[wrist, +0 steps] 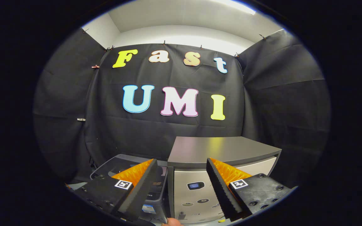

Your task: Put the clothes into the washing machine and then close the washing machine lid.

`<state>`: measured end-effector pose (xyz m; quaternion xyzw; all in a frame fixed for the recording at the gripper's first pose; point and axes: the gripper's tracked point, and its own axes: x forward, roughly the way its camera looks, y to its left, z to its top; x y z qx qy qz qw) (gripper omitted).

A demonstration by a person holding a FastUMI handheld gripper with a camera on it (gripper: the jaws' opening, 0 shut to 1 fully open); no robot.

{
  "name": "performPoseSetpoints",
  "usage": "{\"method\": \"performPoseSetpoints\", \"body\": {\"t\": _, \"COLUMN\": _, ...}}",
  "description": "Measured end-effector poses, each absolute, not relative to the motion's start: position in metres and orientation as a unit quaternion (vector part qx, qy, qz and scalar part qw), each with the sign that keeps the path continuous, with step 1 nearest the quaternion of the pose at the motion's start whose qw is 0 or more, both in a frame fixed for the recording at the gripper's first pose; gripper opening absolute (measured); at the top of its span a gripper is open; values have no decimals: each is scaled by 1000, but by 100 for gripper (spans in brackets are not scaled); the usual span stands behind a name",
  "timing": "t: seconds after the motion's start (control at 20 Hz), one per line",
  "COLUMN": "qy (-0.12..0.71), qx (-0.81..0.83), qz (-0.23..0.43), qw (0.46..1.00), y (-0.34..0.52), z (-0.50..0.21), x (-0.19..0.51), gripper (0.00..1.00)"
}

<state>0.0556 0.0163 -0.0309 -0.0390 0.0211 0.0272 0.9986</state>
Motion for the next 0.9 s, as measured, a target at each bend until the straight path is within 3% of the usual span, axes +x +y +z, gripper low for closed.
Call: {"method": "performPoseSetpoints", "body": {"t": 0.9, "qy": 28, "qx": -50, "qz": 56, "qw": 997, "y": 38, "z": -38, "x": 59, "gripper": 97}}
